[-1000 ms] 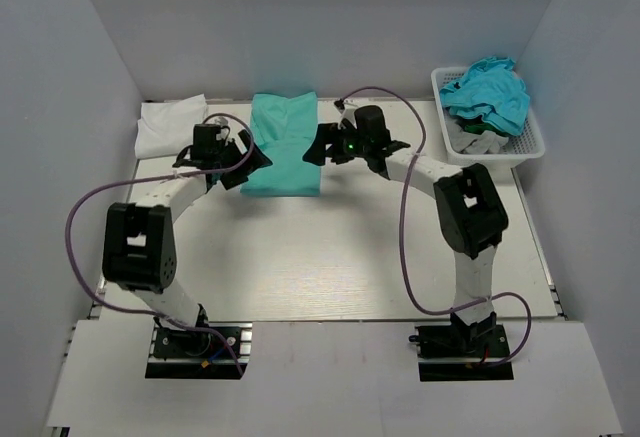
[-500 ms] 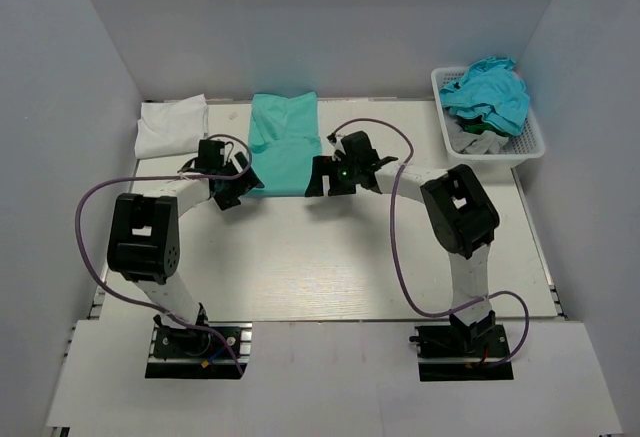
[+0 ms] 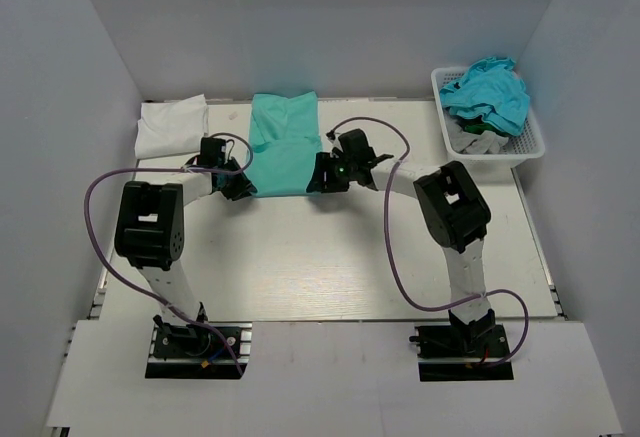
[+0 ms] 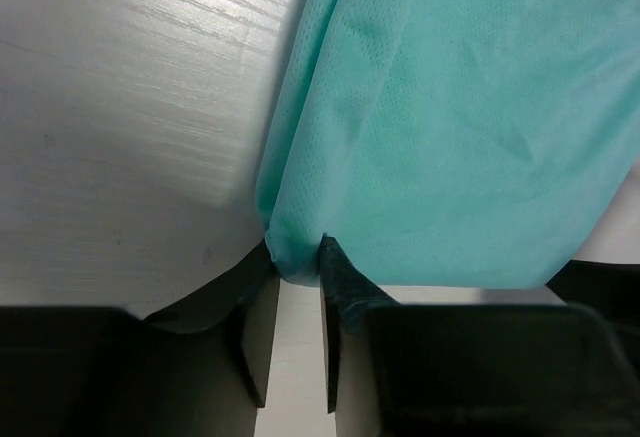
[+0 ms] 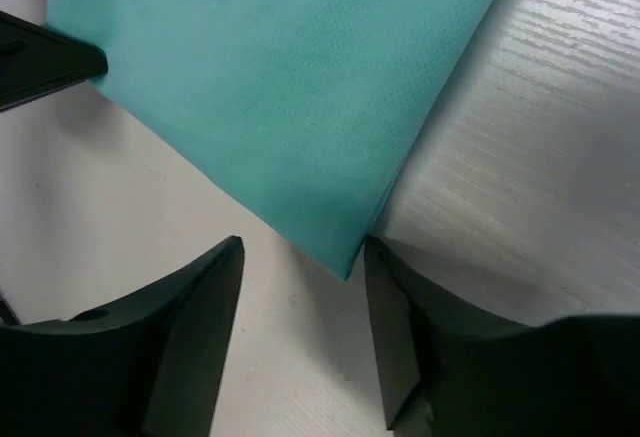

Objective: Fold and stack the t-shirts
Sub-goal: Grab one side of the 2/3 rectangular tshirt with both arms, then fold the long partially folded tshirt into a neat square

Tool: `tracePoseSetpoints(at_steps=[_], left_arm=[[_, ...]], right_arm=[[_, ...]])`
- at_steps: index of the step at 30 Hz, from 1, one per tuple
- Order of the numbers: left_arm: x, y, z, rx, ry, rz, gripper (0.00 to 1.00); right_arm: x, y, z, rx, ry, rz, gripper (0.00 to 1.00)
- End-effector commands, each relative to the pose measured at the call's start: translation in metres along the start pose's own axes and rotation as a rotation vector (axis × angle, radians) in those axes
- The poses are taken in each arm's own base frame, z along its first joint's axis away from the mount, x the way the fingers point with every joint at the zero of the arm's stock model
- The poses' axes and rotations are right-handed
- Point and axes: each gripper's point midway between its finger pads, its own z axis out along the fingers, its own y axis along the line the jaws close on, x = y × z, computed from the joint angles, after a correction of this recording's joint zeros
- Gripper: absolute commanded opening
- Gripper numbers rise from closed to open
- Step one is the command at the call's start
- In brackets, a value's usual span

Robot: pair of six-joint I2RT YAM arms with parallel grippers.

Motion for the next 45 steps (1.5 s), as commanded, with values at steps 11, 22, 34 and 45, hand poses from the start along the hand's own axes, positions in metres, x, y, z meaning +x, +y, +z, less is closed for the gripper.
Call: tracePoseSetpoints(at_steps=[11, 22, 34, 45], left_arm=[[0.021, 0.006, 0.006, 0.008, 0.075, 0.001, 0.00], [0.073, -0.007, -0.093, 0.110, 0.065, -0.017, 0.00], [0.084, -0.028, -0.213, 0.156, 0.023, -0.006, 0.00], [0.055, -0.044, -0.222, 0.174, -0.072, -0.040, 0.00]], right_arm=[[0.018, -0.003, 0.006, 0.011, 0.021, 0.002, 0.03], [0.045, 0.041, -0.096, -0.012, 0.126, -0.177, 0.00], [0.082, 0.107, -0.186, -0.211, 0.328, -0.060, 0.00], [0.063, 0.128, -0.189, -0.420, 0.340, -0.037, 0.00]])
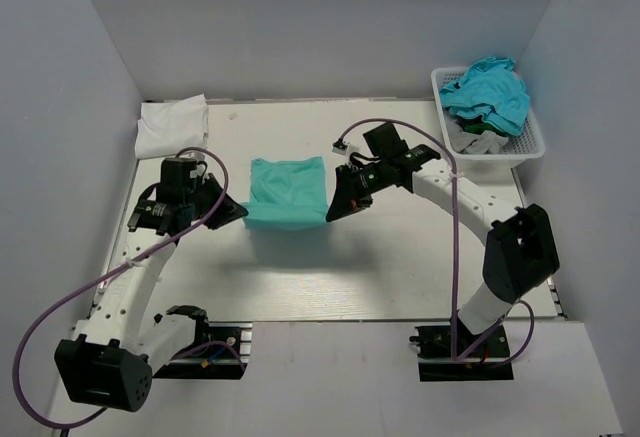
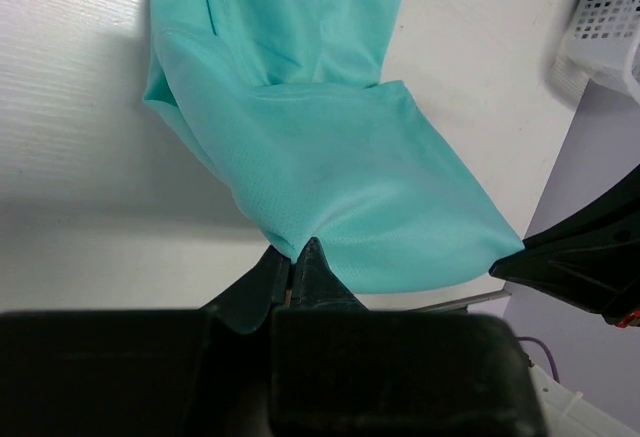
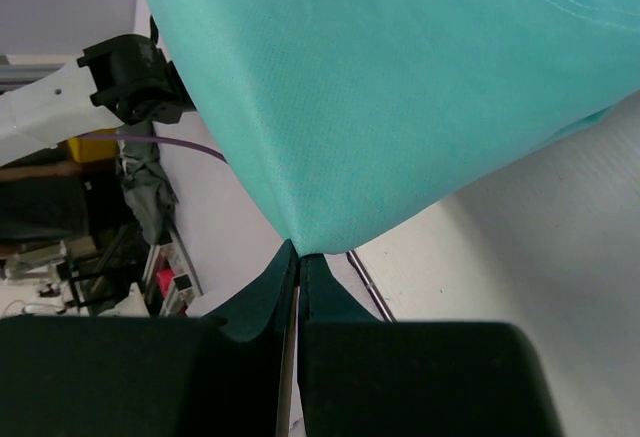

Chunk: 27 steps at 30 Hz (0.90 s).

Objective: Fold and stack the t-shirts
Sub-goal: Fold the long partially folded tshirt into a neat square

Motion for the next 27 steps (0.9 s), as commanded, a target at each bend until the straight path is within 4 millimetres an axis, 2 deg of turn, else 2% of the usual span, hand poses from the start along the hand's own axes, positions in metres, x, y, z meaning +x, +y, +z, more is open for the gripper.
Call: tracePoseSetpoints(at_steps=[1, 9, 13, 16, 17, 22, 23, 24, 25, 26, 27], left_arm=[[-0.021, -0.004, -0.001, -0.014, -0.076, -0.024, 0.00], [-0.062, -0.018, 0.009, 0.025, -0.218, -0.031, 0.00], [-0.077, -0.016, 0.028, 0.012, -0.252, -0.040, 0.00], [-0.086, -0.015, 0.042, -0.003, -0.255, -0.054, 0.00], [-0.090, -0.010, 0.052, -0.032, -0.256, -0.071, 0.00], [-0.122, -0.019, 0.072, -0.029, -0.319, -0.066, 0.00], [-0.128, -0.023, 0.074, -0.020, -0.328, -0.064, 0.00], [-0.130, -0.021, 0.084, -0.031, -0.317, -0.066, 0.00], [-0.135, -0.021, 0.088, -0.037, -0.328, -0.067, 0.00], [-0.144, -0.028, 0.089, -0.022, -0.343, -0.063, 0.00], [-0.145, -0.025, 0.100, -0.038, -0.329, -0.058, 0.00]], right_arm=[[-0.013, 0.012, -0.004, -0.103, 0.005, -0.002, 0.00], [-0.045, 0.000, -0.002, -0.181, -0.032, 0.037, 0.00], [-0.068, -0.015, -0.003, -0.160, -0.069, 0.041, 0.00], [-0.077, -0.028, 0.002, -0.161, -0.064, 0.074, 0.00], [-0.080, -0.035, 0.004, -0.159, -0.066, 0.084, 0.00], [-0.117, -0.068, 0.011, -0.122, -0.107, 0.121, 0.00], [-0.130, -0.066, 0.007, -0.141, -0.134, 0.097, 0.00], [-0.133, -0.069, 0.009, -0.144, -0.138, 0.102, 0.00], [-0.139, -0.079, 0.015, -0.149, -0.137, 0.112, 0.00], [-0.150, -0.076, 0.010, -0.172, -0.159, 0.104, 0.00], [-0.155, -0.085, 0.013, -0.171, -0.165, 0.112, 0.00]])
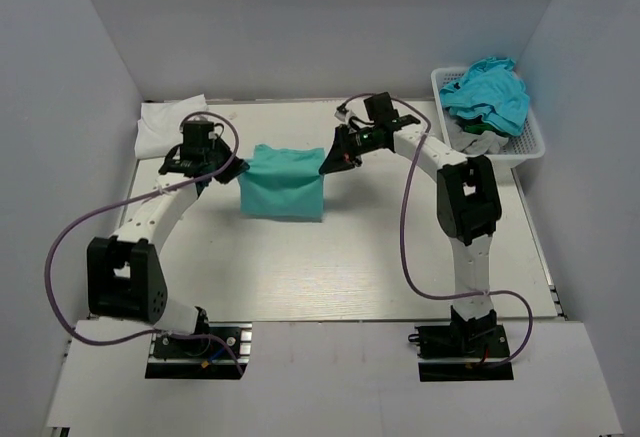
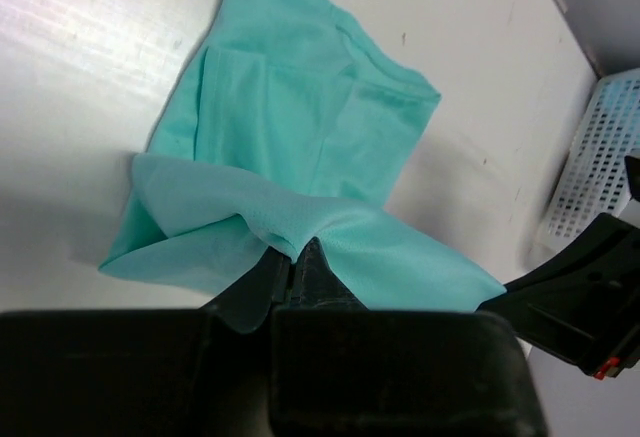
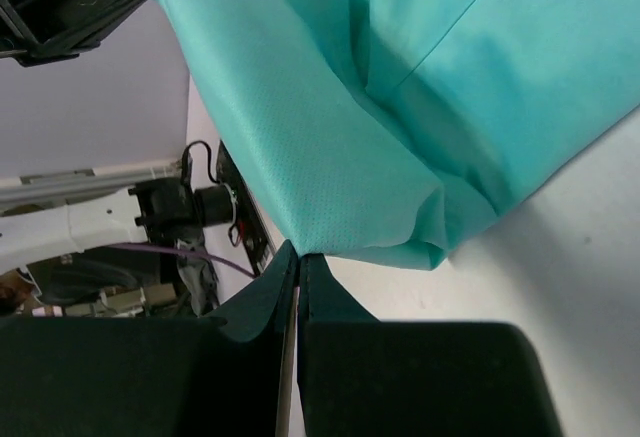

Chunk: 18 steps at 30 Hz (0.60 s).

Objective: Fold and stack the t-shirts
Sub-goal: Fold the long partially folded tshirt into a neat square

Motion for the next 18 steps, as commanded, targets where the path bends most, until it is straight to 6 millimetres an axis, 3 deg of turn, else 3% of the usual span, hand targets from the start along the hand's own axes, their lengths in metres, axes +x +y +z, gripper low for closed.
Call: tracePoseSetpoints(at_steps=[1, 4, 6, 7, 8, 9, 10, 11, 12, 14, 15, 16, 17, 18], left_arm=[[-0.048, -0.030, 0.010, 0.055, -0.138, 0.011, 0.00], [-0.056, -0.034, 0.038, 0.054, -0.114, 0.016, 0.00], [-0.057, -0.038, 0.057, 0.063, -0.088, 0.030, 0.00], [-0.071, -0.051, 0.063, 0.089, -0.113, 0.034, 0.03], [-0.066, -0.041, 0.092, 0.062, -0.087, 0.030, 0.18], [-0.067, -0.045, 0.105, 0.084, -0.081, 0.043, 0.33], [-0.087, -0.070, 0.112, 0.160, -0.122, 0.055, 0.61], [-0.087, -0.077, 0.121, 0.196, -0.082, 0.055, 0.99], [-0.102, -0.092, 0.135, 0.237, -0.075, 0.058, 1.00], [-0.105, -0.100, 0.140, 0.249, -0.050, 0.100, 1.00], [-0.105, -0.111, 0.137, 0.270, -0.059, 0.130, 1.00], [-0.105, -0.111, 0.137, 0.270, -0.060, 0.141, 1.00], [-0.101, -0.118, 0.134, 0.304, -0.066, 0.175, 1.00], [-0.088, -0.106, 0.137, 0.294, -0.040, 0.171, 1.00]], right_arm=[[-0.041, 0.007, -0.009, -0.057, -0.079, -0.052, 0.00], [-0.064, -0.001, -0.009, -0.075, -0.107, -0.032, 0.00], [-0.074, -0.020, -0.008, -0.076, -0.118, 0.019, 0.00], [-0.090, -0.033, 0.002, -0.089, -0.154, -0.028, 0.00], [-0.102, -0.041, 0.003, -0.070, -0.194, 0.004, 0.03], [-0.126, -0.048, -0.004, -0.043, -0.271, 0.019, 0.06], [-0.153, -0.070, 0.005, -0.043, -0.346, -0.040, 0.16], [-0.165, -0.079, 0.007, -0.016, -0.384, -0.024, 0.67], [-0.198, -0.068, -0.011, 0.003, -0.479, -0.093, 0.90], [-0.200, -0.077, -0.009, 0.018, -0.488, -0.082, 0.90], [-0.206, -0.052, -0.018, 0.014, -0.524, -0.168, 0.90], [-0.201, -0.048, -0.018, 0.030, -0.526, -0.186, 0.90], [-0.179, -0.071, -0.015, 0.118, -0.515, -0.161, 0.90], [-0.179, -0.052, -0.027, 0.145, -0.536, -0.231, 0.90]])
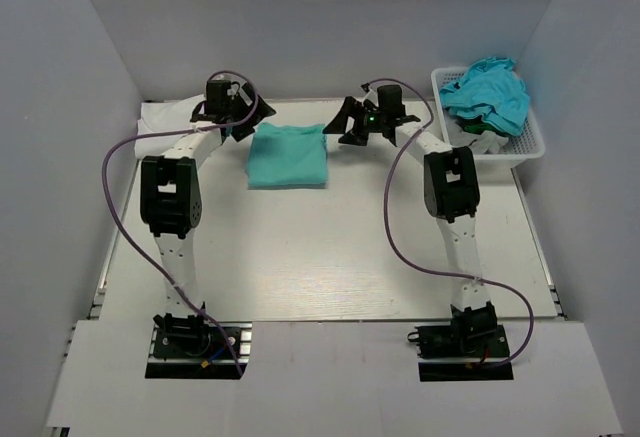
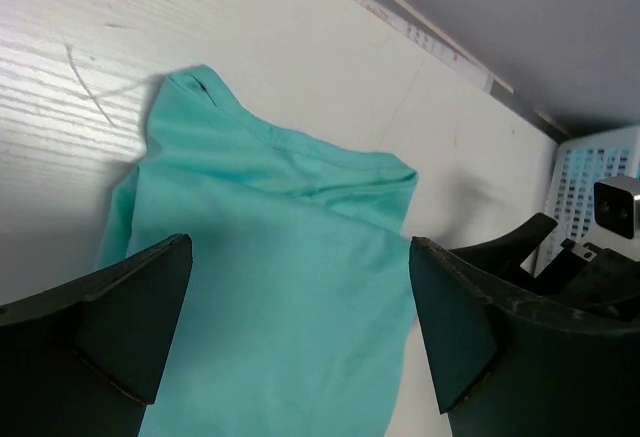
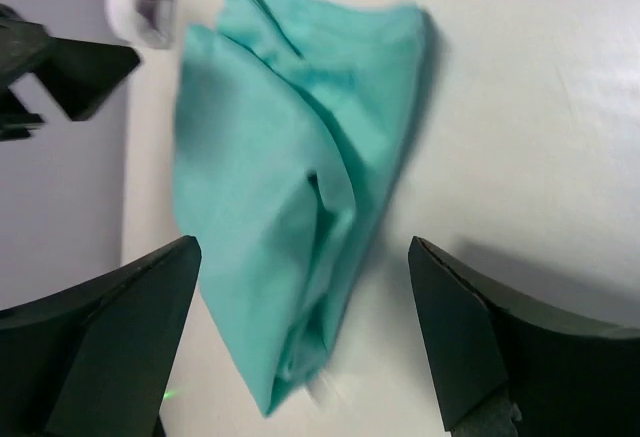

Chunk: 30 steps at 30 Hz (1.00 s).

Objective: Fold and stack the t-shirts
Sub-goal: Fold the long partially folded tshirt into a neat square, then smooth out wrinkles on the folded tshirt

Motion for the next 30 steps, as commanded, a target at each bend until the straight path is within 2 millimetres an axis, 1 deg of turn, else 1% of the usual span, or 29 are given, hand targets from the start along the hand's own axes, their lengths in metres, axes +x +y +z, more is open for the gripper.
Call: tracePoseSetpoints(at_steps=[1, 2, 3, 5, 6, 7, 8, 9, 10, 11, 13, 14, 15, 16, 17, 18, 19, 21, 22, 24, 25, 26, 27, 28, 29, 30], left_arm=[[-0.006, -0.042, -0.032, 0.144, -0.023, 0.093, 1.00], [-0.003, -0.050, -0.042, 0.183, -0.017, 0.101, 1.00], [0.010, -0.040, -0.041, 0.186, 0.000, 0.108, 1.00], [0.019, -0.035, -0.045, 0.188, 0.020, 0.105, 1.00], [0.028, -0.035, -0.045, 0.189, 0.031, 0.120, 1.00], [0.031, -0.032, -0.044, 0.183, 0.038, 0.118, 1.00], [0.036, -0.030, -0.044, 0.188, 0.054, 0.116, 1.00], [0.043, -0.026, -0.044, 0.186, 0.074, 0.111, 1.00], [0.043, -0.029, -0.044, 0.200, 0.075, 0.114, 1.00], [0.048, -0.024, -0.044, 0.190, 0.087, 0.099, 1.00], [0.055, -0.019, -0.041, 0.189, 0.105, 0.095, 1.00], [0.061, -0.012, -0.037, 0.175, 0.120, 0.088, 1.00], [0.062, -0.012, -0.037, 0.175, 0.121, 0.088, 1.00], [0.069, -0.003, -0.032, 0.160, 0.138, 0.081, 1.00], [0.075, 0.000, -0.031, 0.155, 0.162, 0.065, 1.00], [0.083, 0.008, -0.027, 0.139, 0.181, 0.057, 1.00], [0.094, 0.019, -0.028, 0.109, 0.215, 0.042, 1.00], [0.107, 0.030, -0.031, 0.086, 0.240, 0.031, 1.00], [0.120, 0.037, -0.039, 0.077, 0.263, 0.012, 1.00], [0.135, 0.041, -0.050, 0.080, 0.283, 0.013, 1.00], [0.151, 0.054, -0.057, 0.053, 0.313, -0.001, 1.00], [0.152, 0.050, -0.068, 0.069, 0.314, 0.001, 1.00], [0.159, 0.054, -0.074, 0.057, 0.328, -0.005, 1.00], [0.179, 0.063, -0.083, 0.036, 0.366, -0.010, 1.00], [0.185, 0.065, -0.090, 0.035, 0.379, -0.024, 1.00], [0.201, 0.064, -0.108, 0.050, 0.414, -0.036, 1.00]], right_arm=[[-0.036, 0.063, -0.031, 0.068, -0.171, -0.251, 0.90], [-0.028, 0.062, -0.039, 0.093, -0.161, -0.253, 0.90], [-0.017, 0.054, -0.041, 0.132, -0.119, -0.228, 0.90], [-0.011, 0.056, -0.039, 0.156, -0.098, -0.267, 0.90], [-0.002, 0.059, -0.034, 0.162, -0.065, -0.287, 0.90], [0.003, 0.062, -0.031, 0.157, -0.049, -0.290, 0.90], [0.010, 0.060, -0.025, 0.152, -0.030, -0.291, 0.90], [0.015, 0.068, -0.021, 0.130, -0.022, -0.299, 0.90], [0.021, 0.071, -0.018, 0.108, -0.005, -0.287, 0.90], [0.029, 0.073, -0.012, 0.092, 0.014, -0.283, 0.90], [0.041, 0.069, -0.002, 0.077, 0.040, -0.257, 0.90], [0.046, 0.070, 0.002, 0.067, 0.048, -0.252, 0.90], [0.050, 0.061, 0.008, 0.072, 0.052, -0.240, 0.90], [0.054, 0.058, 0.011, 0.074, 0.062, -0.230, 0.90], [0.060, 0.059, 0.014, 0.066, 0.074, -0.219, 0.90], [0.065, 0.054, 0.017, 0.069, 0.084, -0.212, 0.90], [0.076, 0.044, 0.019, 0.077, 0.110, -0.196, 0.90], [0.092, 0.040, 0.020, 0.081, 0.148, -0.200, 0.90], [0.109, 0.027, 0.017, 0.104, 0.183, -0.191, 0.90], [0.129, 0.022, 0.014, 0.112, 0.237, -0.213, 0.90], [0.147, 0.015, 0.004, 0.130, 0.276, -0.198, 0.90], [0.159, 0.014, 0.000, 0.137, 0.306, -0.196, 0.90], [0.180, 0.006, -0.008, 0.154, 0.357, -0.227, 0.90], [0.190, 0.004, -0.013, 0.163, 0.379, -0.234, 0.90], [0.210, 0.010, -0.030, 0.174, 0.414, -0.232, 0.90], [0.220, 0.010, -0.037, 0.174, 0.438, -0.276, 0.90]])
